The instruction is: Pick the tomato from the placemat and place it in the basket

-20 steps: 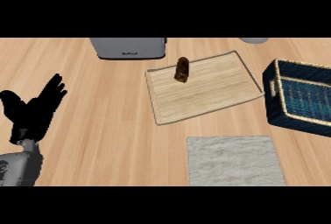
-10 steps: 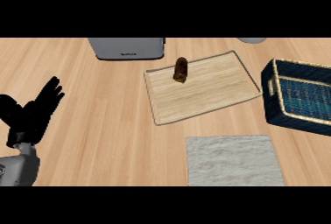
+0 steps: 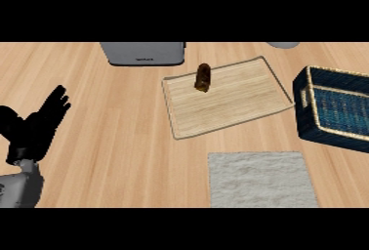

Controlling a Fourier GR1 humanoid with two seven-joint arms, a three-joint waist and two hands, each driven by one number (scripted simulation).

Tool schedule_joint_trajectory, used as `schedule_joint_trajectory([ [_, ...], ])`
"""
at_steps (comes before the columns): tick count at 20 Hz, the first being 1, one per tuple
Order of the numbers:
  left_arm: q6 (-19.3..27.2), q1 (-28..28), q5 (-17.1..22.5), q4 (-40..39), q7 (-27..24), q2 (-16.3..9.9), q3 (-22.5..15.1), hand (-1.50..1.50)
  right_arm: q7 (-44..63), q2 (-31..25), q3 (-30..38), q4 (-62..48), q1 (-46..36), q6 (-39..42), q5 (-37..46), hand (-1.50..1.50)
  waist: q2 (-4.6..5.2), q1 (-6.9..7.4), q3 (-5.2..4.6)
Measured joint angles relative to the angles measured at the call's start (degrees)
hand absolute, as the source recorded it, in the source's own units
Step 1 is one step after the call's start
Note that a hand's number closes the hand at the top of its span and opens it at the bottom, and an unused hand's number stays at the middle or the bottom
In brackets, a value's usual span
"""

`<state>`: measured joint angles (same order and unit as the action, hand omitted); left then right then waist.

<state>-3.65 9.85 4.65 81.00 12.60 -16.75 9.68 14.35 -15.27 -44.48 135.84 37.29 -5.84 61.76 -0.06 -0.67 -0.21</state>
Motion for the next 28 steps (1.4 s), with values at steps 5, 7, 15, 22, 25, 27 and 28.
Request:
schedule_joint_trajectory([
  [5, 0.25, 0.95, -0.26, 0.18, 0.43, 0.48, -0.59, 0.0, 3.01, 3.33, 3.6, 0.79, -4.68, 0.46, 0.67, 1.5, 0.26, 0.41, -0.04],
  [7, 0.07, 1.23, -0.19, 0.23, 0.58, 0.5, -0.72, 0.0, 5.0, 6.11, 5.16, 0.97, -8.06, 0.66, 0.92, 1.5, 0.36, 0.77, -0.04],
  [15, 0.07, 1.52, -0.49, -0.11, 0.2, 0.86, -1.05, 0.0, 15.8, 13.71, 18.04, 0.92, -26.02, 7.5, 1.85, 1.5, 0.55, 1.55, -0.07],
  [22, 0.43, 2.03, -0.86, -0.18, 0.83, 0.95, -1.13, 0.0, 22.97, 12.44, 37.31, -0.74, -44.83, 18.36, 1.04, 1.5, 0.37, 1.25, 0.1],
  [25, 0.71, 2.28, -1.06, -0.91, 0.5, 1.16, -1.0, 0.0, 23.31, 10.56, 46.74, -3.41, -52.17, 22.52, -4.22, 1.5, 0.29, 0.93, 0.17],
  [27, 1.15, 2.57, -1.23, -1.14, 0.46, 1.4, -0.91, 0.0, 21.41, 8.12, 53.59, -4.97, -54.87, 24.6, -11.34, 1.5, 0.21, 0.64, 0.21],
  [28, 0.89, 3.3, -0.95, -1.98, 0.57, 0.97, -0.41, 0.0, 20.93, 6.45, 56.79, -6.51, -56.76, 25.67, -14.27, 1.5, 0.2, 0.54, 0.22],
])
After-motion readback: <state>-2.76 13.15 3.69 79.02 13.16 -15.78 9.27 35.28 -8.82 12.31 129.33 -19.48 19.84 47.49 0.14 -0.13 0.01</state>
